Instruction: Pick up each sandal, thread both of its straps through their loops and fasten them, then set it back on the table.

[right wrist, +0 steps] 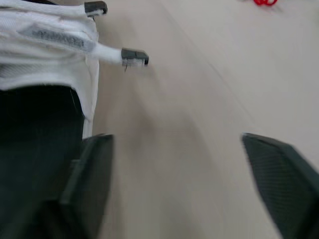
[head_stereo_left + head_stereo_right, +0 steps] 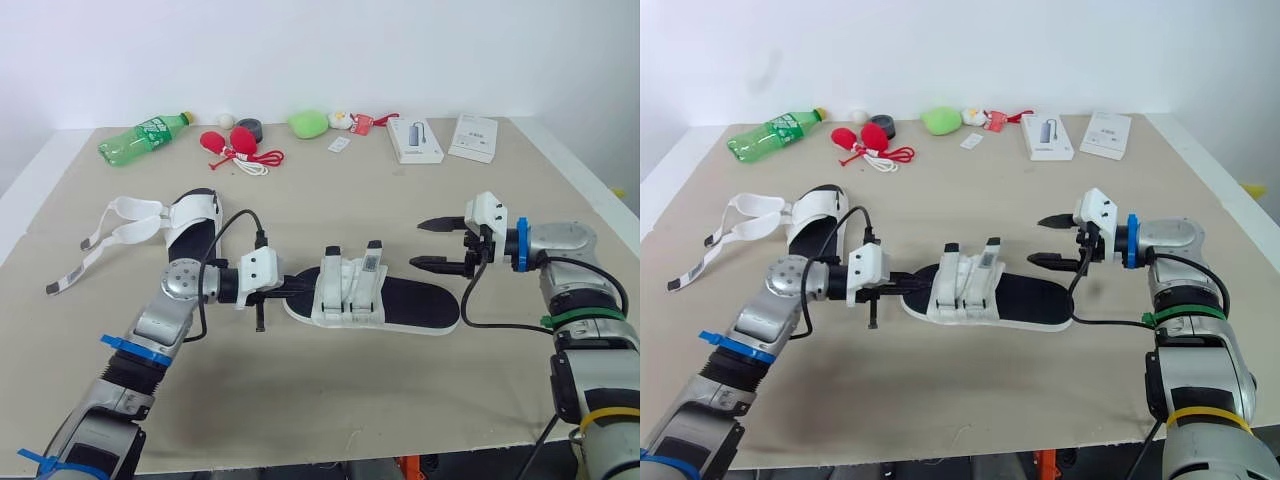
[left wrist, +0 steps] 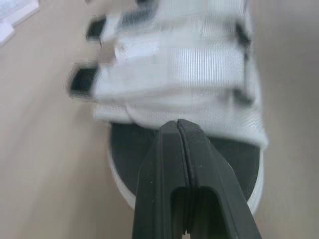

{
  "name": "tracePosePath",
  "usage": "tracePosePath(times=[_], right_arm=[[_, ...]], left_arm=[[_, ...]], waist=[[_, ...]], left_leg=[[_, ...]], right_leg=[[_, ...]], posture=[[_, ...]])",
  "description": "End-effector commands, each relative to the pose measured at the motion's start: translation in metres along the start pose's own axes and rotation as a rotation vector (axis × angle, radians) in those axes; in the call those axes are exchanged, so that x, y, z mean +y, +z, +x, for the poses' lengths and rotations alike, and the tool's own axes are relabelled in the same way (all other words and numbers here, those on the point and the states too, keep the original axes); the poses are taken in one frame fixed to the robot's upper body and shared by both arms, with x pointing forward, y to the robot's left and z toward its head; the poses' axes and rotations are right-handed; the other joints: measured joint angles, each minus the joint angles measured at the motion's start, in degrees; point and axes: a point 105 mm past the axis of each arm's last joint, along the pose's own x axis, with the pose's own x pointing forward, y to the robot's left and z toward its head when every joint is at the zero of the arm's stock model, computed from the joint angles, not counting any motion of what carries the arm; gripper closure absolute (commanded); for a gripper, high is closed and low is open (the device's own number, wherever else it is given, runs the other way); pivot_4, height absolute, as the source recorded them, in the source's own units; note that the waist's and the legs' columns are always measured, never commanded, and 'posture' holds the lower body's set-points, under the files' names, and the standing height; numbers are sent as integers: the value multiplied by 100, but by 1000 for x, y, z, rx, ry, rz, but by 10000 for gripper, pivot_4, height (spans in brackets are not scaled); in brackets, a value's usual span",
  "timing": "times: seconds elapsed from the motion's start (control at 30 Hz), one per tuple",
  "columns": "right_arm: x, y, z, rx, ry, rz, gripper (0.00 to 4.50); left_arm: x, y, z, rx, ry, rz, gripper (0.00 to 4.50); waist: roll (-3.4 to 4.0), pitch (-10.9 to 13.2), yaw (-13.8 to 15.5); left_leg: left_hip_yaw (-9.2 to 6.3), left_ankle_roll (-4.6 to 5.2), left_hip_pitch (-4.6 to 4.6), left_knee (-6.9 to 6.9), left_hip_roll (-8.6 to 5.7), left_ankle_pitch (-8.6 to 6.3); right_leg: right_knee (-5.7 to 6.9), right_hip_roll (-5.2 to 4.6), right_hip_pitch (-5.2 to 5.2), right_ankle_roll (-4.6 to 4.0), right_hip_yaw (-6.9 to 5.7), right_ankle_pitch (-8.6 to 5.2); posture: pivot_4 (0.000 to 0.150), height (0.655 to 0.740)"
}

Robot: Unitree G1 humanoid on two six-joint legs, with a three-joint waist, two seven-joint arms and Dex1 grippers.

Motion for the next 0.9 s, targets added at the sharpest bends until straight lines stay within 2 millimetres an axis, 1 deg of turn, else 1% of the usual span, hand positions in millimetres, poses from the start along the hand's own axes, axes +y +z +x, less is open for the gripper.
tracePosePath(times=[0.03,0.07,0.1,0.13,0.17,0.2,0.27,0.33,0.37,0.5,0.67,0.83,0.9], right_arm=[[-3,9,2,-28,12,-11,0],[-2,9,4,-33,18,-4,0],[-1,8,6,-32,29,-4,0],[2,7,8,-30,44,-6,0],[4,6,11,-31,59,-4,0],[6,6,14,-40,73,-4,0],[11,7,20,-56,99,-13,0],[15,9,27,-74,130,-20,0],[17,9,30,-80,141,-18,0],[23,11,39,-101,176,-27,0],[26,18,50,-146,189,-32,0],[36,16,58,-152,247,-22,0],[39,16,61,-160,262,-9,5018]], left_arm=[[4,31,-17,-65,4,42,36519],[2,34,-20,-72,1,40,36045],[0,37,-23,-81,-4,30,30084],[-5,40,-26,-89,-15,18,26851],[-9,41,-29,-91,-24,7,22309],[-14,42,-32,-90,-33,-3,18734],[-23,40,-35,-77,-50,-25,8683],[-30,37,-37,-62,-56,-37,2540],[-31,37,-38,-58,-55,-40,1096],[-32,36,-39,-41,-45,-36,1096],[-34,34,-36,-33,-38,-32,1096],[-33,33,-33,-31,-25,-28,1096],[-34,33,-31,-34,-21,-28,0]], waist=[[1,1,-3],[2,2,-3],[3,2,-6],[3,2,-8],[3,2,-12],[2,3,-17],[4,5,-16],[3,7,-16],[4,7,-16],[4,7,-16],[4,7,-15],[4,7,-14],[4,7,-14]], left_leg=[[-1,0,0,0,0,0],[-1,0,0,-2,0,0],[-1,0,0,-2,0,0],[0,0,-1,-2,-1,0],[0,0,-1,-3,-1,0],[1,0,0,-3,-1,-1],[-1,0,1,-5,0,-1],[-1,0,1,-4,0,0],[-1,-1,1,-3,0,0],[-1,-2,1,0,0,1],[-1,-2,1,0,0,1],[-1,-2,0,0,0,1],[-1,-3,1,0,0,1]], right_leg=[[0,0,0,0,0,-1],[0,1,0,2,0,-2],[0,0,0,3,0,-3],[0,0,0,3,0,-3],[0,0,1,5,1,-4],[-1,-1,1,4,1,-5],[1,0,0,2,0,-6],[0,1,0,0,0,-4],[0,0,1,0,0,-2],[0,0,2,-1,0,0],[1,1,2,0,0,0],[1,1,2,1,0,0],[1,1,2,1,0,0]], posture=[[1500,7400],[1500,7400],[1500,7400],[1500,7400],[1500,7400],[1500,7400],[1500,7400],[1500,7400],[1500,7400],[1500,7400],[1500,7400],[1500,7400],[1500,7400]])
